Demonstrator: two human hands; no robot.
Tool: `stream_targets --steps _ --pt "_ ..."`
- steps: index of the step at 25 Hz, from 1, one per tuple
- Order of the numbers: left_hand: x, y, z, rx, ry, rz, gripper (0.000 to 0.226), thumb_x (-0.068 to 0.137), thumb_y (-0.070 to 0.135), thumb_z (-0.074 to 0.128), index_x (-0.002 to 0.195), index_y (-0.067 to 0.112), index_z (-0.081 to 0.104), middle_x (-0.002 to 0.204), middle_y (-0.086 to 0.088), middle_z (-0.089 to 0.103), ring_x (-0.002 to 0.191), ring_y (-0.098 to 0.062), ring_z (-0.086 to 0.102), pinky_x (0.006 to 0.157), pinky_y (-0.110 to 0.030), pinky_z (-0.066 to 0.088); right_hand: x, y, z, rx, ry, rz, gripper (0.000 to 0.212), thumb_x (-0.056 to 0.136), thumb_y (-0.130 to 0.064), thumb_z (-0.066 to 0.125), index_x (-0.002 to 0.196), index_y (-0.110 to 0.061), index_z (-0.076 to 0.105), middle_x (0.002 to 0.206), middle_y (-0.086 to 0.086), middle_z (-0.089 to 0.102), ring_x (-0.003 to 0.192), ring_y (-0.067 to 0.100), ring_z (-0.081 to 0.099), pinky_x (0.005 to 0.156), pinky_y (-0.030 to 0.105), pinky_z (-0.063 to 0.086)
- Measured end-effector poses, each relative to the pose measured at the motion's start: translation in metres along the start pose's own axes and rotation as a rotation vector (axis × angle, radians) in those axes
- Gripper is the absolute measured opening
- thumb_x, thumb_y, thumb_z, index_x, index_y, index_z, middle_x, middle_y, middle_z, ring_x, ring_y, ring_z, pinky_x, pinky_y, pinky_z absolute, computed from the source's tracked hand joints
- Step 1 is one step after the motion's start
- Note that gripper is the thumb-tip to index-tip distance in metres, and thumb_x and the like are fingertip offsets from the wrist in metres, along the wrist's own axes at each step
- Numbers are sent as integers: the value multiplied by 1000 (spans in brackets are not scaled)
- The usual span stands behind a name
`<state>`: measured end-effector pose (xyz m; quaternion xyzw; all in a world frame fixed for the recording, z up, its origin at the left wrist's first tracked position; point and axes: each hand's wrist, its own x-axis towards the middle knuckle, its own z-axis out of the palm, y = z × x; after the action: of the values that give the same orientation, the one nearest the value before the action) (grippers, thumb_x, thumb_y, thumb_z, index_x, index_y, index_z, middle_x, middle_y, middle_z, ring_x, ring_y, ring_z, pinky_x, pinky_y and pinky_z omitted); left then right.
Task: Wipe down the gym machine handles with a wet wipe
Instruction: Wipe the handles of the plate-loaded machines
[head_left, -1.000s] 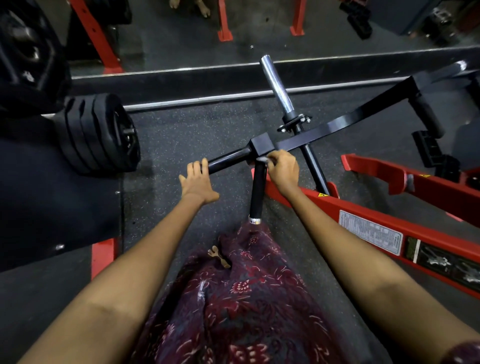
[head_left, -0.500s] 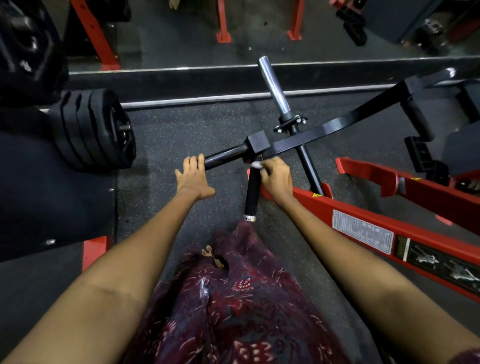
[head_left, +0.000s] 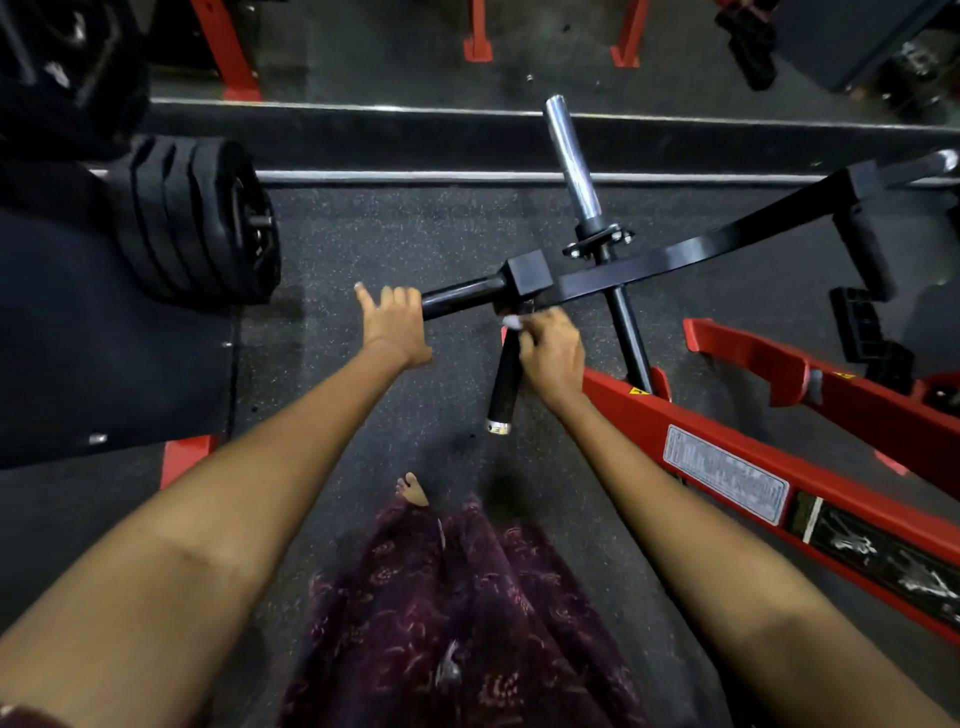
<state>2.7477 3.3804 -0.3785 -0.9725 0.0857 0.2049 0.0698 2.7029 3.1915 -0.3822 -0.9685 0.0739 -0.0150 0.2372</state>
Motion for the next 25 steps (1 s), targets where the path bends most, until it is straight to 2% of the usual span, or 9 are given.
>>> stream_targets --steps 3,6,9,11,13,16,19,22,25 --pt "11 -12 14 132 214 274 91 86 49 53 149 5 4 148 -15 26 130 -30 34 113 -47 22 15 -3 7 -29 62 -25 22 86 -8 57 105 -5 68 97 17 56 90 33 55 72 37 45" --pt "22 -31 29 204 258 511 103 83 50 55 148 3 -10 150 -18 21 124 -31 40 106 -40 35 9 9 22 49 90 -143 24 79 3 58 100 -3 70 89 19 55 81 35 56 69 38 47" --pt "31 -43 25 280 213 592 101 86 47 53 147 2 -14 152 -17 16 120 -28 43 88 -37 50 -16 18 31 72 -31 -193 24 78 5 59 96 -4 72 87 18 56 76 34 58 66 36 47" --pt "35 -40 23 321 221 588 89 92 40 47 148 3 -10 151 -15 18 114 -27 48 77 -36 51 -29 20 30 109 -131 -190 23 79 4 60 94 -6 73 87 17 59 77 33 60 68 33 46" --pt "38 -34 16 310 240 568 75 95 35 41 149 3 0 143 -13 26 103 -28 55 71 -38 49 -22 20 22 151 -59 -165 23 79 3 61 95 -8 74 85 15 60 77 28 59 70 27 43" --pt "47 -33 15 226 252 613 74 93 35 47 148 0 12 146 -16 29 118 -30 48 88 -39 47 4 17 12 165 113 -134 22 80 2 62 97 -6 72 83 15 58 71 21 55 67 19 39" --pt "60 -39 26 213 392 767 80 86 32 49 149 2 9 155 -19 14 141 -33 21 116 -43 18 6 15 24 113 165 -180 23 78 3 60 98 -3 70 84 18 56 70 32 58 62 37 51" --pt "65 -44 35 346 527 871 81 85 37 31 149 9 -9 156 -11 4 145 -28 -5 118 -43 -4 -21 19 40 120 177 -195 23 73 7 61 94 -1 68 81 20 54 64 35 57 57 38 51" --pt "66 -43 36 410 555 894 88 86 38 38 147 10 -20 155 -8 0 145 -28 9 117 -46 2 -45 20 41 162 87 -173 21 74 7 64 92 0 70 78 17 55 61 29 56 54 33 49"
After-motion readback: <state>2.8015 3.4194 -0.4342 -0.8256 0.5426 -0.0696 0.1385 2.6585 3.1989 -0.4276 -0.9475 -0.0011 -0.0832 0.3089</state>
